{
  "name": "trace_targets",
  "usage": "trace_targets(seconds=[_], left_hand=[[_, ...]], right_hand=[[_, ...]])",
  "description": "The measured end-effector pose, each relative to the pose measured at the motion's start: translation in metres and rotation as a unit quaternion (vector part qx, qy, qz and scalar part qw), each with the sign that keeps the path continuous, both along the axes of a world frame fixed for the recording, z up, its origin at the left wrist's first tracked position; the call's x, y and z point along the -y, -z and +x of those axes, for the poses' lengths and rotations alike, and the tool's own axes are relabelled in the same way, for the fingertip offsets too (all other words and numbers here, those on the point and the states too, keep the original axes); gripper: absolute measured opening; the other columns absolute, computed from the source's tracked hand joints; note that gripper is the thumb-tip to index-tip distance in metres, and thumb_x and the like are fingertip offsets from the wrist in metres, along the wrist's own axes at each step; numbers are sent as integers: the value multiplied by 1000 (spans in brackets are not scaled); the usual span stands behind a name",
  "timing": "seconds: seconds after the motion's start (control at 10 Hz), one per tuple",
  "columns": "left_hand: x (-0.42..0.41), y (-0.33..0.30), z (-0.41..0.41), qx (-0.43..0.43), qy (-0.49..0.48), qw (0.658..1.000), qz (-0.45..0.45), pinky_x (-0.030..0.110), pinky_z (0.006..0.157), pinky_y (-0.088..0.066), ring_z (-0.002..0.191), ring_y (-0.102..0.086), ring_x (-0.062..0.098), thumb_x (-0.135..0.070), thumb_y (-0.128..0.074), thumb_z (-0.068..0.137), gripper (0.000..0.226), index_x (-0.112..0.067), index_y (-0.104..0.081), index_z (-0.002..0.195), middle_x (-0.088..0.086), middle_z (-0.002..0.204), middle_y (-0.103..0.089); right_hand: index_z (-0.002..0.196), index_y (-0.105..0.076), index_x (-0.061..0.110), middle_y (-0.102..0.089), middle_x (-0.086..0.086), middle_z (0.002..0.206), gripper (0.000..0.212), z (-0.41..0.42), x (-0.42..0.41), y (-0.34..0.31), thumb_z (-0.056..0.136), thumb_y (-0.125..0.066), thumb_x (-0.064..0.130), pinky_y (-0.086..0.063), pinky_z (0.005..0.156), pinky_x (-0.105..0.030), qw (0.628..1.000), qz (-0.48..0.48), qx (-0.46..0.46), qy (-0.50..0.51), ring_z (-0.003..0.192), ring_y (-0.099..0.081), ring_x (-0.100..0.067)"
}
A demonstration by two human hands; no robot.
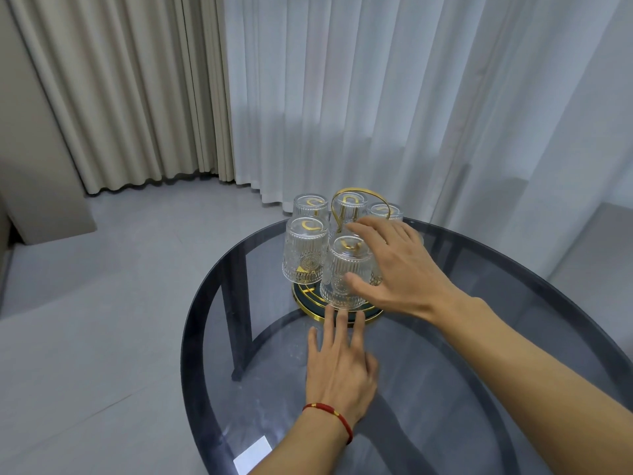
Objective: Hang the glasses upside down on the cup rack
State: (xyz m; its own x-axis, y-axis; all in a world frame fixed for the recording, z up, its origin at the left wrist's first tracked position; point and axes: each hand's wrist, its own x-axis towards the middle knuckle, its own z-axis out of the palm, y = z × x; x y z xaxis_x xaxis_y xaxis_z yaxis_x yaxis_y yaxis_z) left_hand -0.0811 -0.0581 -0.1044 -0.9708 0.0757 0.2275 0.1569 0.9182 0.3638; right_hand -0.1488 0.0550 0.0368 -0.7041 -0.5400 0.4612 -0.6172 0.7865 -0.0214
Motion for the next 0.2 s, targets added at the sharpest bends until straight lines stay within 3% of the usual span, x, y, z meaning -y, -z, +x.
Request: trace_targets(seconds=[0.1, 0.2], left_hand=[[2, -12, 7, 17, 20, 1000, 10, 53, 120, -20, 152, -4, 31, -29, -39, 96, 61, -20, -24, 154, 11, 163, -15], [6, -34, 19, 14, 61, 998, 31, 40, 96, -44, 134, -37, 26, -24, -47, 91, 42, -17, -50, 133, 8, 139, -42]], right_hand=[[136, -59, 12, -60, -7, 137, 55, 18, -6, 6, 86, -65, 33, -37, 114, -41, 991, -117, -41, -40, 131, -53, -25], [120, -67, 15, -66, 0, 121, 34, 51, -10, 12, 86, -68, 14, -48, 103, -39, 953, -303, -29, 5, 116, -60, -18]])
